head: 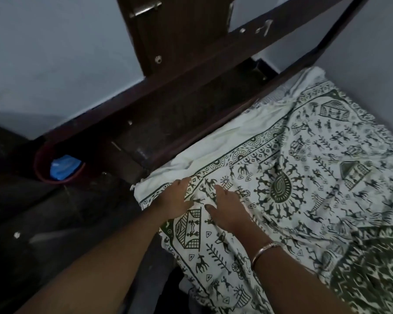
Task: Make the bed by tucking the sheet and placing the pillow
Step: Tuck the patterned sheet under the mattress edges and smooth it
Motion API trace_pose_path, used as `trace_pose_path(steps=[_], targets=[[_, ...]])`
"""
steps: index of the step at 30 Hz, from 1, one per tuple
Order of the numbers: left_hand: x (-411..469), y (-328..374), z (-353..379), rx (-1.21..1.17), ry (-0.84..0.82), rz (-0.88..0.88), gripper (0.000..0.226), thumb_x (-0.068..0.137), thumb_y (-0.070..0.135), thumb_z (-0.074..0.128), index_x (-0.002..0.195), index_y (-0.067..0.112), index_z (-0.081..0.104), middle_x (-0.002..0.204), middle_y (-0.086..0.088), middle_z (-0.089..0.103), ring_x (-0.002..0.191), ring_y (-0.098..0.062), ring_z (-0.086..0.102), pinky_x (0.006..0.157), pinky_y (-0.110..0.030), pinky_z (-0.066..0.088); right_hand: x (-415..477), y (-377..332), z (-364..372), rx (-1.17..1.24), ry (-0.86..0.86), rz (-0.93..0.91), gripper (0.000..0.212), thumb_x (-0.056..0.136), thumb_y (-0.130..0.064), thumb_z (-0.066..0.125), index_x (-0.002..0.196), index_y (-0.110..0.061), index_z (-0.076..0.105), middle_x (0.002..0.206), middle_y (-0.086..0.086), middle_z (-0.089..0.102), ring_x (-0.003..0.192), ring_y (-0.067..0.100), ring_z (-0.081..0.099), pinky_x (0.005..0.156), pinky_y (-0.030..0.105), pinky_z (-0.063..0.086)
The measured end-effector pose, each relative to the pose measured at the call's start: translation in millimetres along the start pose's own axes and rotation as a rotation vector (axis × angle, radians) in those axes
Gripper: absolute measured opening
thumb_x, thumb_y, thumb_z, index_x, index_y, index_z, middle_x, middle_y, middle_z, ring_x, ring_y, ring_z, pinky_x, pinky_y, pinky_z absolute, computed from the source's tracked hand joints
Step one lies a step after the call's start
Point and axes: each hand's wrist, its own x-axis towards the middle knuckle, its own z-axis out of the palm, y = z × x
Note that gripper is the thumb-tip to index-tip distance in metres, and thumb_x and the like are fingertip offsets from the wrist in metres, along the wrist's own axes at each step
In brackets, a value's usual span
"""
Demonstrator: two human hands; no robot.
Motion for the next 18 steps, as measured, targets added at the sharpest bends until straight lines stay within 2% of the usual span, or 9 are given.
trace_pose_path(steps=[2, 5, 8, 13, 16, 18], targets=[[4, -20, 15, -0.036, 0.054, -0.023, 0.072, 0.086, 0.028, 0.064, 0.145, 0.013, 0.027, 0.142, -0.011, 0.041, 0.130, -0.026, 0.038, 0.108, -0.032, 0.031, 17, 2, 21, -0.030, -0.025, -0.023, 0.064, 0.094, -0.036, 0.049, 0.147, -0.012, 0.021, 0.144, 0.015, 0.037, 0.136, 0.029, 0.025, 0.107, 0.040, 0.030], [7, -47, 41, -0.090, 0.134, -0.065, 0.068, 0.083, 0.023, 0.067, 0.142, 0.014, 0.034, 0.139, -0.012, 0.043, 0.128, -0.027, 0.041, 0.105, -0.036, 0.036, 39, 5, 51, -0.117, -0.024, -0.100, 0.060, 0.097, -0.036, 0.043, 0.146, -0.010, 0.023, 0.147, 0.012, 0.032, 0.138, 0.027, 0.021, 0.110, 0.039, 0.029], [11, -71, 60, -0.004, 0.251, -0.039, 0.064, 0.080, 0.026, 0.067, 0.137, 0.018, 0.041, 0.135, -0.007, 0.045, 0.125, -0.025, 0.043, 0.102, -0.038, 0.039, 60, 8, 76, -0.216, 0.016, -0.219, 0.056, 0.097, -0.036, 0.041, 0.144, -0.009, 0.027, 0.149, 0.011, 0.029, 0.139, 0.026, 0.020, 0.113, 0.038, 0.026], [17, -98, 73, 0.192, 0.436, -0.131, 0.076, 0.081, 0.044, 0.060, 0.145, 0.020, 0.027, 0.148, -0.012, 0.029, 0.134, -0.032, 0.030, 0.107, -0.047, 0.033, 94, -7, 100, -0.368, 0.104, -0.331, 0.069, 0.096, -0.045, 0.041, 0.150, -0.028, 0.002, 0.159, 0.007, 0.004, 0.145, 0.029, 0.002, 0.115, 0.049, 0.015], [23, -110, 70, 0.278, 0.620, -0.165, 0.071, 0.083, 0.044, 0.053, 0.145, 0.021, 0.026, 0.143, -0.015, 0.035, 0.127, -0.036, 0.036, 0.101, -0.050, 0.034, 114, -26, 102, -0.425, 0.206, -0.420, 0.069, 0.095, -0.048, 0.040, 0.149, -0.037, -0.001, 0.159, 0.007, 0.003, 0.145, 0.034, 0.002, 0.114, 0.055, 0.013], [30, -118, 64, 0.252, 0.570, -0.212, 0.070, 0.086, 0.044, 0.050, 0.147, 0.022, 0.022, 0.141, -0.017, 0.035, 0.124, -0.037, 0.037, 0.100, -0.049, 0.034, 127, -35, 100, -0.405, 0.182, -0.412, 0.070, 0.092, -0.053, 0.041, 0.148, -0.039, 0.002, 0.159, 0.004, 0.007, 0.143, 0.036, 0.006, 0.112, 0.058, 0.016]])
